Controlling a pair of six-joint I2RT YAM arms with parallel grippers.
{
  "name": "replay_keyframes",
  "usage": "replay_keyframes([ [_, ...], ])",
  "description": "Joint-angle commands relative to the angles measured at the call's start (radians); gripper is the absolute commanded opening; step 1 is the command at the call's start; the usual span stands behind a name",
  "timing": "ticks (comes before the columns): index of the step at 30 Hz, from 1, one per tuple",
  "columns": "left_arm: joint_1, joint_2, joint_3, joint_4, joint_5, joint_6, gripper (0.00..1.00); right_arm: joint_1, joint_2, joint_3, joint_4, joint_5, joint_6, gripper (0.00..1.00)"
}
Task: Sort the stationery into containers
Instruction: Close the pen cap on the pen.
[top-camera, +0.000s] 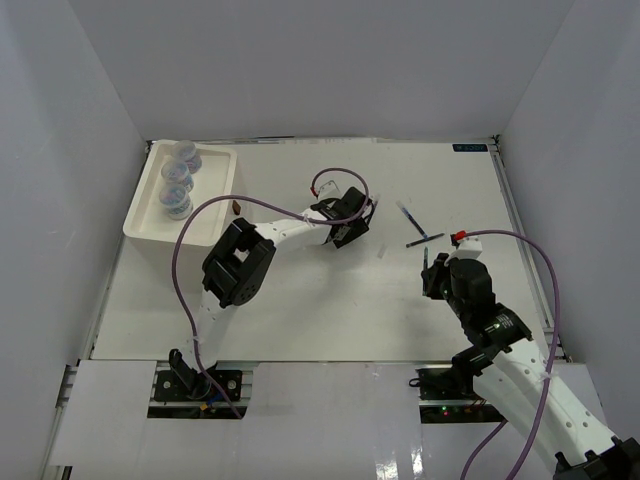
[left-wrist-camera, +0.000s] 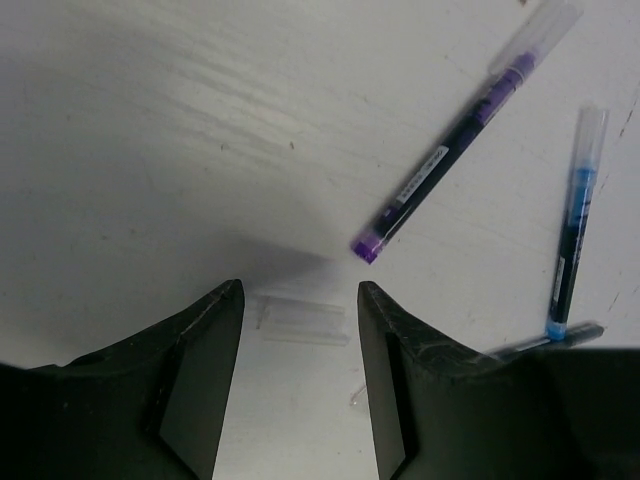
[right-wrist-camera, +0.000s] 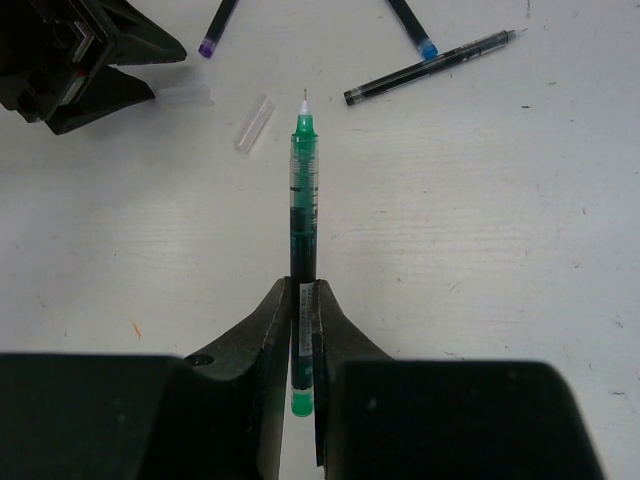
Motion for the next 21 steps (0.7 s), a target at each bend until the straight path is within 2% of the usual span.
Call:
replay_keyframes([
  [1, 0.017, 0.036, 0.039, -0.026, -0.012, 0.016, 0.6, -0.003, -0.002, -0.003, 0.039, -0.007, -0.001, 0.08],
  [6, 0.017, 0.038, 0.033, -0.026, 0.043, -0.005, 0.59, -0.003, 0.003, -0.001, 0.041, -0.007, -0.001, 0.08],
  [11, 0.017, -0.004, -0.012, -0.029, 0.005, -0.007, 0.6, -0.003, 0.003, -0.003, 0.042, -0.016, -0.004, 0.08],
  [16, 0.015, -0.025, -0.035, -0.028, 0.037, 0.044, 0.57, -0.003, 0.006, -0.008, 0.048, -0.021, -0.003, 0.08],
  [21, 0.004, 0.031, 0.0, -0.049, 0.078, 0.09, 0.53, -0.003, 0.003, -0.009, 0.048, -0.021, -0.003, 0.09],
])
